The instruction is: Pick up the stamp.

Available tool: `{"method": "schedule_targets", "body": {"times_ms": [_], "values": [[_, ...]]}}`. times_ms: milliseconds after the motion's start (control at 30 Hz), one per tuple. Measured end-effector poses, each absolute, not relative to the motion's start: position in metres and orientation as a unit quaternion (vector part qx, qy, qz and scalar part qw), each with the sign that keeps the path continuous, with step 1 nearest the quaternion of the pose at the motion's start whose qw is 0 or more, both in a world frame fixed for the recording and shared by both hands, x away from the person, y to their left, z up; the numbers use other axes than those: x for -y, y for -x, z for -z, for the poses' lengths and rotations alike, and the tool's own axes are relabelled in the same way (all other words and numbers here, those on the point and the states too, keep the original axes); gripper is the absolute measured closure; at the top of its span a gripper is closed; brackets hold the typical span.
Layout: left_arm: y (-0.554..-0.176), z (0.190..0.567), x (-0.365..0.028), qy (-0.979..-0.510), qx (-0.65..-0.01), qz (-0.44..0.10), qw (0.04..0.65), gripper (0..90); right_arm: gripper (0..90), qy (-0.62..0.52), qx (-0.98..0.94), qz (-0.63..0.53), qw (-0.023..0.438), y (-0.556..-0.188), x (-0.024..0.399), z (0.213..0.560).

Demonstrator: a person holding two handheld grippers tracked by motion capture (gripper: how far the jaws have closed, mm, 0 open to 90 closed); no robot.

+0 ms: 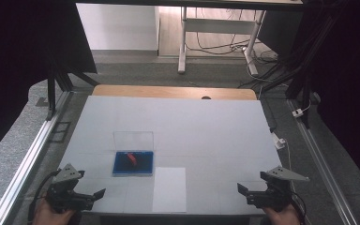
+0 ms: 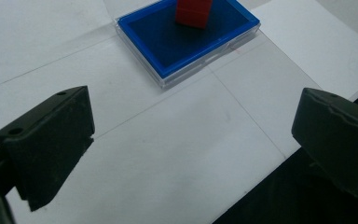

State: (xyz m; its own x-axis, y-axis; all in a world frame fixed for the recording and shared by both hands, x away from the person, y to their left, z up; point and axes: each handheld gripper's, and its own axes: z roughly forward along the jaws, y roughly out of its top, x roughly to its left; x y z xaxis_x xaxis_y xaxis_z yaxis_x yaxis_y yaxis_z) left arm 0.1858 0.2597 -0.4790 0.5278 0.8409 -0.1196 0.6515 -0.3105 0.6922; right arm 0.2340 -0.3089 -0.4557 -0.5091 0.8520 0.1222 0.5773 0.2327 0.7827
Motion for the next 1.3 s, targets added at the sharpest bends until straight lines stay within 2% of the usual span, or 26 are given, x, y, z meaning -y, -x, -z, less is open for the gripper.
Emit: {"method": "schedule_targets", "body": {"times_ms": [733,1000,1133,1300], "values": [[-0.1881,0.4795,-0.2614,-0.801,-0.464,-0.112,0.360,0.0,0.0,-0.430,-0.803,-0.379,0.162,-0.2375,0.3007,0.4584],[-0.1879,0.4775,-0.2591,-0.801,-0.465,-0.117,0.359,0.0,0.0,-0.429,-0.804,-0.379,0.162,-0.2375,0.3001,0.4585],[-0.1875,0.4720,-0.2548,-0.805,-0.450,-0.138,0.360,0.0,0.0,-0.429,-0.805,-0.377,0.158,-0.2381,0.2998,0.4588],[-0.1900,0.4702,-0.2528,-0.807,-0.437,-0.137,0.374,0.0,0.0,-0.429,-0.806,-0.376,0.157,-0.2382,0.2996,0.4589]]}}
